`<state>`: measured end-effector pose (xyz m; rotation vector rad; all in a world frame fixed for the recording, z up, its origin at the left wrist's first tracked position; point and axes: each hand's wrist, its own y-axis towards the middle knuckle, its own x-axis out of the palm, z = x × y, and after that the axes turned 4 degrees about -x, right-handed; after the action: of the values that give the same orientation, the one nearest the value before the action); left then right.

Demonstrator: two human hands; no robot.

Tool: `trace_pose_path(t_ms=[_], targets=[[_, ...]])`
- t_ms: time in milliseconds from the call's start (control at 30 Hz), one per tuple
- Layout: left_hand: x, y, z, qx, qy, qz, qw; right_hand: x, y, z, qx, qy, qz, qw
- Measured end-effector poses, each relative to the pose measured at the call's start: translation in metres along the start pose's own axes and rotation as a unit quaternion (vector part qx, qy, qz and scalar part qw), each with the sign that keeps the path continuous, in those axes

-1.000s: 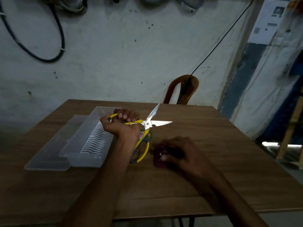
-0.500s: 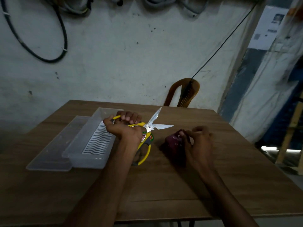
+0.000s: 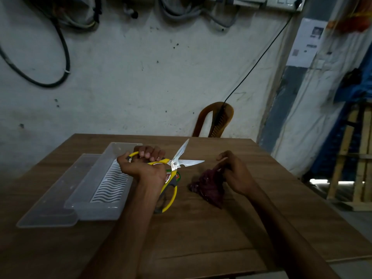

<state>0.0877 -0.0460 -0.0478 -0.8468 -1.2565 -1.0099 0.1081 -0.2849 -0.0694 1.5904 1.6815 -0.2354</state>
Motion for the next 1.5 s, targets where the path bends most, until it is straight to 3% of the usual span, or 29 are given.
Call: trace_pose_path(t_ms=[133,233,367,433,500,533,567,633,700,767,800,933,1033,1200,1500], targets=[[0.001,0.0,-0.001,-0.002,0.005,0.002,1.0,-0.014,0.004,-0.004,0.001,-0.008,-0.122,0.992],[0.0,0.0,-0.002,-0.001,0.013,0.003,1.0,-0.016,0.01,-0.011,-0.038,-0.104,-0.188,0.976],[-0.001,0.0,-0.001,-0.006,0.017,-0.001,1.0,-0.017,0.016,-0.017,-0.063,-0.222,-0.191,0.954],[0.0,-0.002,-0.001,-0.004,0.009,-0.003,1.0,-0.02,0.013,-0.023,-0.058,-0.111,-0.161,0.979],[0.0,-0.002,-0.003,-0.001,-0.002,-0.004,1.0,-0.015,0.004,-0.028,0.02,0.103,-0.115,0.988],[0.0,-0.002,-0.003,-0.001,-0.005,-0.005,1.0,-0.007,0.001,-0.027,0.099,0.217,-0.085,0.967],[-0.001,-0.002,-0.004,-0.002,-0.007,-0.005,1.0,0.003,-0.002,-0.025,0.193,0.332,-0.058,0.921],[-0.001,-0.002,-0.005,-0.003,-0.006,-0.002,1.0,0.022,-0.006,-0.019,0.348,0.527,-0.028,0.775],[-0.001,-0.002,-0.005,-0.002,-0.001,0.0,1.0,0.031,-0.008,-0.013,0.369,0.648,-0.04,0.665],[0.0,-0.003,-0.006,0.001,0.005,0.002,1.0,0.035,-0.01,-0.01,0.334,0.708,-0.061,0.619],[0.001,-0.003,-0.006,0.002,0.006,0.002,1.0,0.037,-0.011,-0.011,0.314,0.72,-0.072,0.614],[0.0,-0.002,-0.005,-0.006,0.005,-0.001,1.0,0.05,-0.015,-0.011,0.261,0.643,-0.085,0.715],[-0.001,-0.002,-0.007,-0.007,0.005,0.006,1.0,0.059,-0.02,-0.016,0.243,0.601,-0.1,0.755],[-0.002,-0.005,-0.01,-0.002,0.014,0.011,1.0,0.068,-0.03,-0.025,0.22,0.588,-0.053,0.777],[-0.001,-0.007,-0.011,0.018,0.03,0.005,0.999,0.065,-0.037,-0.034,0.174,0.611,-0.061,0.77]])
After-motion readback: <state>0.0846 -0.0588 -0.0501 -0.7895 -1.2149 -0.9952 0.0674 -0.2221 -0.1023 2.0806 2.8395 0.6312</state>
